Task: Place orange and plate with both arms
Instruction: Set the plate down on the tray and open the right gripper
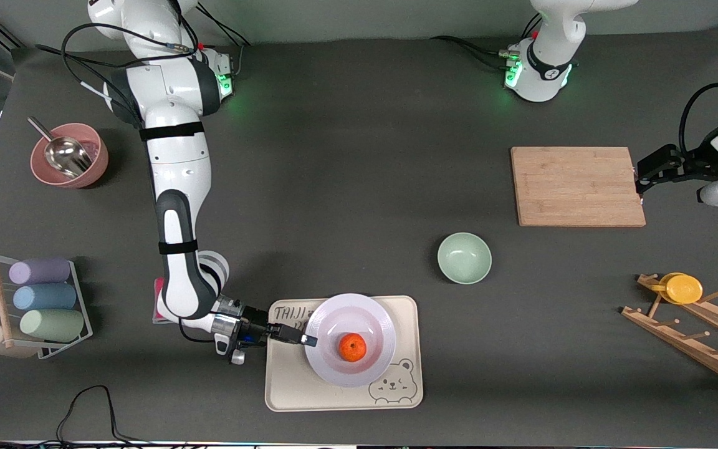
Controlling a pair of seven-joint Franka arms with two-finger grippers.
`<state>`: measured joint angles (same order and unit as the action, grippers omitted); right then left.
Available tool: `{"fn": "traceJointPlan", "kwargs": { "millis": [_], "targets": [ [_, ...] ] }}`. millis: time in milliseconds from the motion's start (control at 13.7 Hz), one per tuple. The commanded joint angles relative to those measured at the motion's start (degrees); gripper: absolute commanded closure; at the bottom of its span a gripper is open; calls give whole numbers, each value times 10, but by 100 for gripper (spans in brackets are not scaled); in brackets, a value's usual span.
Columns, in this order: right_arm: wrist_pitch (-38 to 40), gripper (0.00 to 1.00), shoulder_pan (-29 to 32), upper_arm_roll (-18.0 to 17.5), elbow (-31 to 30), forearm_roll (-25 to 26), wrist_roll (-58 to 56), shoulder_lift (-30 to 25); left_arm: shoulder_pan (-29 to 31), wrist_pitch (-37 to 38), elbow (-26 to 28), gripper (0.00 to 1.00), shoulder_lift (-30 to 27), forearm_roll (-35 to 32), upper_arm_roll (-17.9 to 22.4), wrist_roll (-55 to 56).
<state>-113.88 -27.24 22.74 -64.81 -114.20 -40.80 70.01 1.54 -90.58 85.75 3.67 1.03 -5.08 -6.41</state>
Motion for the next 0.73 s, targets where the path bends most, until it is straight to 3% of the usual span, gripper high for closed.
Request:
{"fn": "traceJointPlan", "kwargs": {
  "millis": [0,439,659],
  "targets": [
    [-5,65,1,1,17,4,1,10,-4,-9,17,0,-17,3,-3,-8],
    [-5,65,6,6,17,71,6,3,-4,-9,16,0,-19,0,-7,-8],
    [-5,65,6,26,18,100,36,-2,-5,-9,17,0,-19,0,-7,-8]
  ]
}}
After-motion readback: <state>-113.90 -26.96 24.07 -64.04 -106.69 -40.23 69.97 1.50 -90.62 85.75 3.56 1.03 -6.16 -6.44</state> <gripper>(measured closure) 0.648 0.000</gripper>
